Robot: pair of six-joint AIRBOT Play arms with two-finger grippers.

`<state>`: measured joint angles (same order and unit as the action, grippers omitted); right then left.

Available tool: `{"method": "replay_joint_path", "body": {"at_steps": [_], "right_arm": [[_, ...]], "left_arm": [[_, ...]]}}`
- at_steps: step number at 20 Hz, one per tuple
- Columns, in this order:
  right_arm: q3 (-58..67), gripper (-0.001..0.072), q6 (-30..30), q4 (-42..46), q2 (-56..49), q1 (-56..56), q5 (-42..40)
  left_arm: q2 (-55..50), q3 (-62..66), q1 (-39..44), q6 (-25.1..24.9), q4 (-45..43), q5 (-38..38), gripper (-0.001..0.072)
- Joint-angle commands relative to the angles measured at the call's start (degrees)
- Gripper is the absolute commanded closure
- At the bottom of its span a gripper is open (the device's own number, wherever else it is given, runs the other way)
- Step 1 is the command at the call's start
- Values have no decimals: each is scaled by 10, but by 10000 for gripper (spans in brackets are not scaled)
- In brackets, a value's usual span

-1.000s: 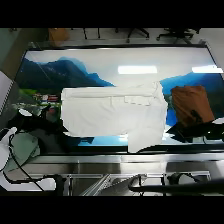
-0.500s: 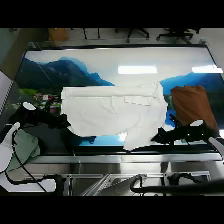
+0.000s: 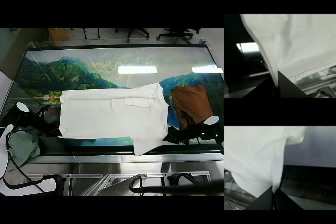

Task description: Fold the shirts.

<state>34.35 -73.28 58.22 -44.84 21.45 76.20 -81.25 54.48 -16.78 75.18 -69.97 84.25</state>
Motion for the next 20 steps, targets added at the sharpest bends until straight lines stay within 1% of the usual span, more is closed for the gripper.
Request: {"method": "replay_joint_path", "body": {"at_steps": [1,3,5,6,8,9,11,13,15,18,20], "right_arm": [[4,691,-39,47,54,8,20],[31,691,-11,12,59,8,-6],[87,691,52,-76,40,8,-56],[119,690,89,-131,17,5,-78],[183,691,142,-198,-52,-20,-111],[214,690,151,-203,-93,-41,-127],[280,690,151,-205,-181,-78,-164],[345,690,166,-205,-261,-103,-198],[404,690,165,-205,-330,-109,-204],[440,690,163,-203,-396,-108,-210],[441,690,163,-196,-413,-108,-227]], "left_arm": [[31,1,-3,19,-38,43,689],[39,13,-3,18,-38,40,689],[38,54,-3,18,-20,25,689],[36,76,-3,18,-1,14,689],[11,131,-3,17,42,0,689],[-8,155,-3,17,59,1,688],[-55,203,-3,11,102,-5,688],[-107,250,-1,7,137,-29,688],[-160,298,7,2,143,-52,687],[-241,368,31,-3,142,-77,687],[-286,408,42,-3,141,-73,684]]}}
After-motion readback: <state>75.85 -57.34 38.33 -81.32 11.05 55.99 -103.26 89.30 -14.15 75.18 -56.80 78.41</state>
